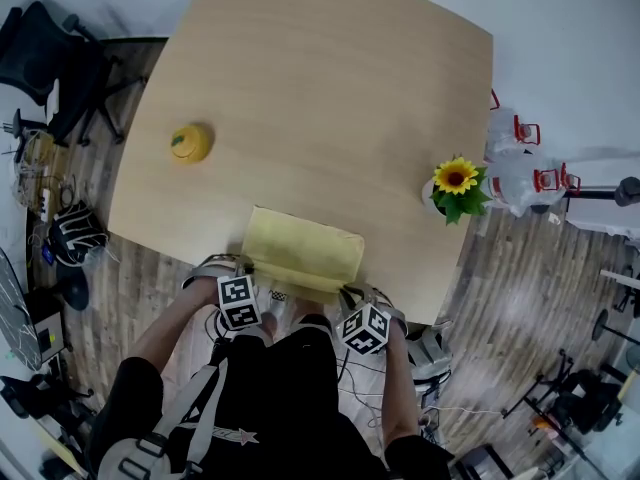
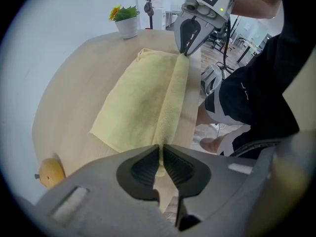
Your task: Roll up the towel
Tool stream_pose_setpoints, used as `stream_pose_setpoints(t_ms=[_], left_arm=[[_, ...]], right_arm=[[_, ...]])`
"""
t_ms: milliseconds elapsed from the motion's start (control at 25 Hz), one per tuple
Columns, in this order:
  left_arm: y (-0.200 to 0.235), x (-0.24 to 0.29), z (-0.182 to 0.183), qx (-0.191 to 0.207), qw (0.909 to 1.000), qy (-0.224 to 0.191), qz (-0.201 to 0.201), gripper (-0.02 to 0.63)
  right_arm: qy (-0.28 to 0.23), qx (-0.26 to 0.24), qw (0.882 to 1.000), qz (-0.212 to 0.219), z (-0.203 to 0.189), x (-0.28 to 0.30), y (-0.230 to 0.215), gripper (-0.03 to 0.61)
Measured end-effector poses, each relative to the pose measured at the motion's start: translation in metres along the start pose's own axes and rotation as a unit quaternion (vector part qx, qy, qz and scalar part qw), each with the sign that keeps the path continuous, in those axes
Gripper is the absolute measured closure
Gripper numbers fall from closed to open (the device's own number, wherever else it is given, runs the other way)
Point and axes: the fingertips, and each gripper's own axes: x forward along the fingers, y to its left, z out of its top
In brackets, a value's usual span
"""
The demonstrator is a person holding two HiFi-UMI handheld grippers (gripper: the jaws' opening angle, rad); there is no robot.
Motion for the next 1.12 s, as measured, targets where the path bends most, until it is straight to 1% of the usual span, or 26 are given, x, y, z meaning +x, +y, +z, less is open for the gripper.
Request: stream_pose_setpoints(t_ms=[360,760,1000,1120], left_arm=[[0.013,0.002,0.000,-0.006,1.0000,-0.003,-0.002,0.575],[0.015,0.008,0.004,-0.001,0.9998,-0.006,-0.016,0.574],[0.015,0.006,0.005,0.005,1.0000,-0.007,0.001,0.568],[0.020,0.004,0.005,-0.002,0.9997,-0.008,0.022,0.532]], right_arm=[[0.001,0.009,1.000,-0.001,0.004,0.005,-0.009,0.538],[0.001,0.013,1.000,0.001,-0.001,0.012,-0.015,0.538],[0.000,0.006,1.000,-0.006,-0.002,0.011,-0.013,0.538],[-0.008,-0.002,1.000,-0.017,-0.002,0.009,-0.015,0.520]])
